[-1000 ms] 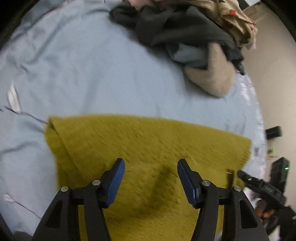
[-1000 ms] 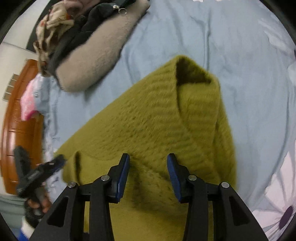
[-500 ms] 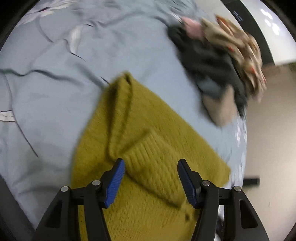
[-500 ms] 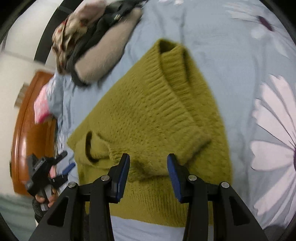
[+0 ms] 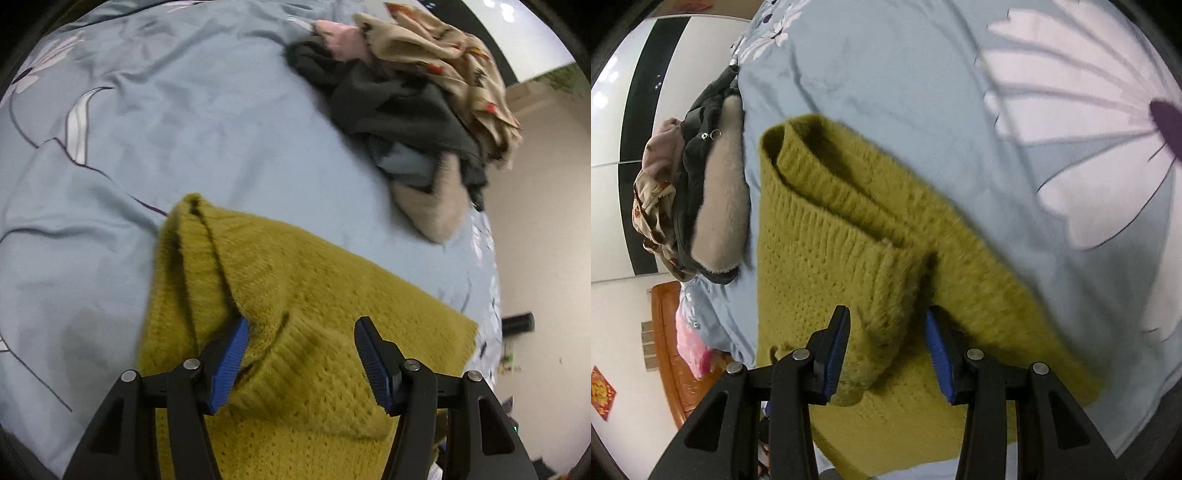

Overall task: Fold clothes
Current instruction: 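Grasp the sweater sleeve with the right gripper and fold it across the body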

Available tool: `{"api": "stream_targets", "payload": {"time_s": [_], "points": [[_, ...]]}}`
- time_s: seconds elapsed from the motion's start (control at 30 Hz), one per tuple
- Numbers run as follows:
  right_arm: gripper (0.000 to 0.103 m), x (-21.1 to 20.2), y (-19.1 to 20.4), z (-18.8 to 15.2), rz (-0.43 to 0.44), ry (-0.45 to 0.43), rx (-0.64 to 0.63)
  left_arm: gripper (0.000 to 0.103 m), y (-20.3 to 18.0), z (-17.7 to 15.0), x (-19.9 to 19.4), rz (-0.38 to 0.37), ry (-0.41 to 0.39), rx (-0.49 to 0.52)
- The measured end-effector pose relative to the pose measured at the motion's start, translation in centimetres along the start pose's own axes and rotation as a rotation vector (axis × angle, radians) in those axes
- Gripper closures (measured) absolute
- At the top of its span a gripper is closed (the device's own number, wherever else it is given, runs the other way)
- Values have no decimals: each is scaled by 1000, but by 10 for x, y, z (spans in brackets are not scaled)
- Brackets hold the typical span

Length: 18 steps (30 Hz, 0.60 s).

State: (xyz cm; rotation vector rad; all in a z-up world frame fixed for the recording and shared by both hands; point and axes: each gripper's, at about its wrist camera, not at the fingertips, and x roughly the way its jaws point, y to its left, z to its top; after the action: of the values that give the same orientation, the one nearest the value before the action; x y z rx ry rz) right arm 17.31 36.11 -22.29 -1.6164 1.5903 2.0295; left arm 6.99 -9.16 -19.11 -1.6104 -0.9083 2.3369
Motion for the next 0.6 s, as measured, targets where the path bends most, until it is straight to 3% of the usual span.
{"api": "stream_targets", "payload": {"time_s": [0.07, 0.17, 0.23, 0.27, 0.4, 0.6], "points": [[67, 5, 2, -4, 5, 11, -4, 42, -2, -3, 0, 0, 18, 25], [84, 4, 9, -9, -5, 10, -31, 56, -4, -7, -2, -11, 23, 58], [91, 2, 14, -11, -9, 8, -64, 85, -7, -10, -6, -14, 18, 80], [92, -1, 16, -12, -10, 6, -83, 92, -10, -12, -9, -8, 16, 104], [93, -17, 31, -16, 16, -11, -177, 93, -21, -23, -29, -4, -34, 219], [93, -38, 32, -28, 15, -25, -297, 94, -16, -34, -44, 3, -56, 263]]}}
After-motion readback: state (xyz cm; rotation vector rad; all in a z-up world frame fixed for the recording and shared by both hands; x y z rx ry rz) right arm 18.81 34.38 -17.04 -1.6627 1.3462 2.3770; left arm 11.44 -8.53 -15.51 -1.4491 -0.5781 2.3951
